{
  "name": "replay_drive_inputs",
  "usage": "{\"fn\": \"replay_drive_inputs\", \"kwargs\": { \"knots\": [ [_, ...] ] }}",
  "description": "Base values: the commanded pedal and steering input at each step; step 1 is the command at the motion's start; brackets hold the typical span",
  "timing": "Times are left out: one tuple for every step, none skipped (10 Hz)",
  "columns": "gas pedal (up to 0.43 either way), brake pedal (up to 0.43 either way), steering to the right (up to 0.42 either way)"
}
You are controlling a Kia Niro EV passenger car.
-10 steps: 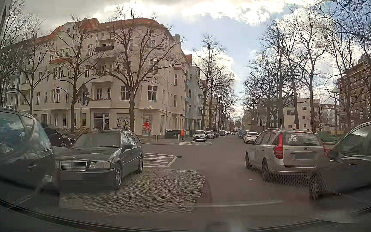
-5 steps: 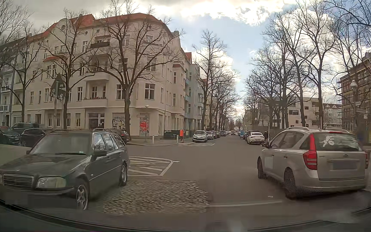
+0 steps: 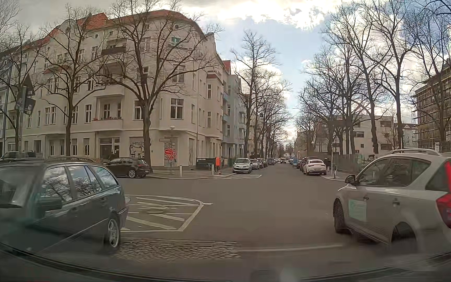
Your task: Follow the waypoints while adhering to traffic rules and regulations
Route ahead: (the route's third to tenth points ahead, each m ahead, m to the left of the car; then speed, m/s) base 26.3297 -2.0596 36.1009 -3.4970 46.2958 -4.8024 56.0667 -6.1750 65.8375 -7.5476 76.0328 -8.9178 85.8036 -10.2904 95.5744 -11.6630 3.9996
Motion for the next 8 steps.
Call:
{"fn": "replay_drive_inputs", "kwargs": {
  "knots": [
    [0.000,0.030,0.015],
    [0.000,0.030,0.021],
    [0.000,0.030,0.020],
    [0.000,0.030,0.009],
    [0.000,0.030,0.004],
    [0.000,0.030,0.009],
    [0.000,0.030,0.021],
    [0.000,0.030,0.034]
  ]
}}
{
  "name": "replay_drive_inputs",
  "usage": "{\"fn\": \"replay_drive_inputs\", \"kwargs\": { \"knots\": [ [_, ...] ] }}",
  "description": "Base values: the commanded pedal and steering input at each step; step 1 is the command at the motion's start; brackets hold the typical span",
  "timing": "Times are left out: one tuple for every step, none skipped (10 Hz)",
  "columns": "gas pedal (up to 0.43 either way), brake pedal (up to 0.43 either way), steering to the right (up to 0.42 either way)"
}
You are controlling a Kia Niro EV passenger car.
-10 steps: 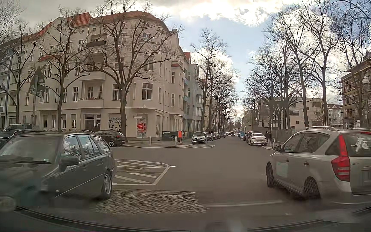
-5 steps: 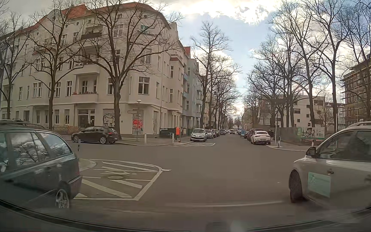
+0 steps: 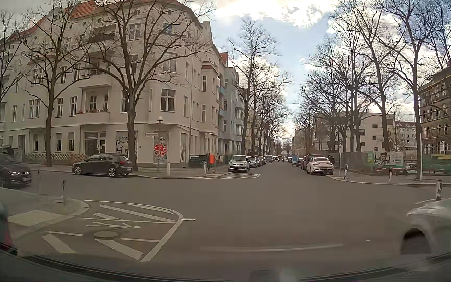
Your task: Follow the waypoints while adhering to traffic rules and regulations
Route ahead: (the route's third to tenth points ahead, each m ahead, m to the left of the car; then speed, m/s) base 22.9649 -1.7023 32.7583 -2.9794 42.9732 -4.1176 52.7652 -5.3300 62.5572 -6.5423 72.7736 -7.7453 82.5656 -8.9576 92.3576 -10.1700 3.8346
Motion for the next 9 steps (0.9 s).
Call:
{"fn": "replay_drive_inputs", "kwargs": {
  "knots": [
    [0.000,0.030,0.052],
    [0.000,0.049,0.074],
    [0.000,0.146,0.094],
    [0.000,0.201,0.112],
    [0.000,0.232,0.130],
    [0.000,0.244,0.147],
    [0.000,0.244,0.157],
    [0.000,0.244,0.171],
    [0.000,0.250,0.185]
  ]
}}
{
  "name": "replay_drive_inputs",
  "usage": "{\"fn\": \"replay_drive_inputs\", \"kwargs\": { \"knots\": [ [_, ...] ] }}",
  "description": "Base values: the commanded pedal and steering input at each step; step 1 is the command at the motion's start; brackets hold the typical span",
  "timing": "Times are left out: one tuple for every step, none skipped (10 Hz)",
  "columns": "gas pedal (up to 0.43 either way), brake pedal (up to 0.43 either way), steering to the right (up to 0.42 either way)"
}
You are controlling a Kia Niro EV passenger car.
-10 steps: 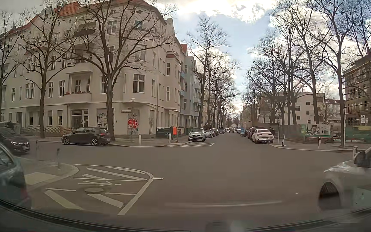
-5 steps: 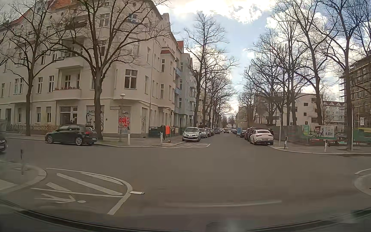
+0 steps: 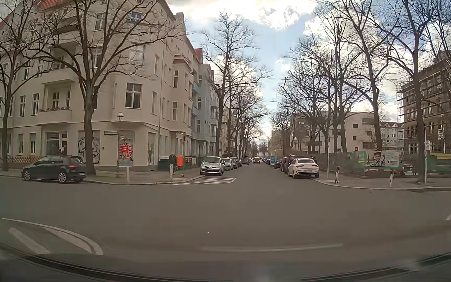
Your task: Follow the waypoints while adhering to traffic rules and regulations
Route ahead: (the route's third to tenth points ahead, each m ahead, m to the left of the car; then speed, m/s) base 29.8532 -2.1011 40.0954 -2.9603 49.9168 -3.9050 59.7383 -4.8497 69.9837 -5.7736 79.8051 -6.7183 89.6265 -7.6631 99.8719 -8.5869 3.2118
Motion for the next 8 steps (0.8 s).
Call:
{"fn": "replay_drive_inputs", "kwargs": {
  "knots": [
    [0.000,0.250,0.201],
    [0.000,0.256,0.216],
    [0.000,0.262,0.223],
    [0.000,0.274,0.224],
    [0.000,0.287,0.224],
    [0.000,0.299,0.223],
    [0.000,0.299,0.222],
    [0.000,0.299,0.222]
  ]
}}
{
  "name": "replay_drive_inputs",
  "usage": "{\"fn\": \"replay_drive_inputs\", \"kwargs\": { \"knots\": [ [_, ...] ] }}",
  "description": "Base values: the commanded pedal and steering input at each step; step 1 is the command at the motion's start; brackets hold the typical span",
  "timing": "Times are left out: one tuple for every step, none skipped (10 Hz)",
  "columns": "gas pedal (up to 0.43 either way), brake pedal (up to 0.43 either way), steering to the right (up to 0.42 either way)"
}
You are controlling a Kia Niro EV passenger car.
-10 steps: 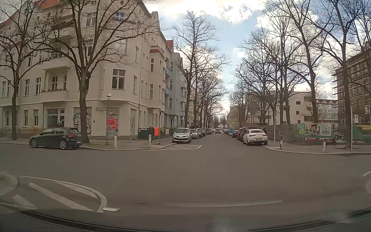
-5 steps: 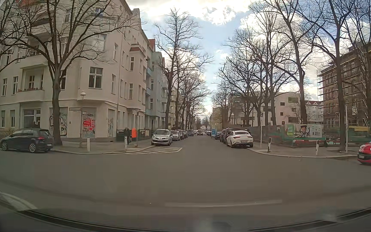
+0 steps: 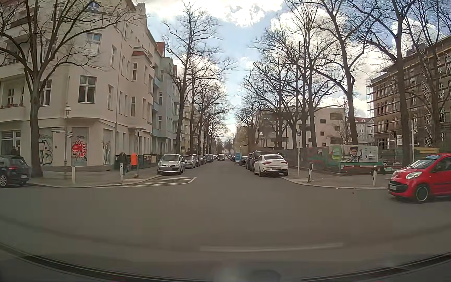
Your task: Follow the waypoints while adhering to traffic rules and regulations
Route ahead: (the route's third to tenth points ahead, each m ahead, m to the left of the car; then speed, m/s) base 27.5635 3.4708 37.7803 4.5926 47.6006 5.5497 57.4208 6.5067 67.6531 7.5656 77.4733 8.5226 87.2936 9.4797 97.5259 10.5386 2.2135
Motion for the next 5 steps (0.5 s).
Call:
{"fn": "replay_drive_inputs", "kwargs": {
  "knots": [
    [0.000,0.299,0.220],
    [0.000,0.293,0.217],
    [0.000,0.293,0.215],
    [0.000,0.287,0.213],
    [0.000,0.280,0.212]
  ]
}}
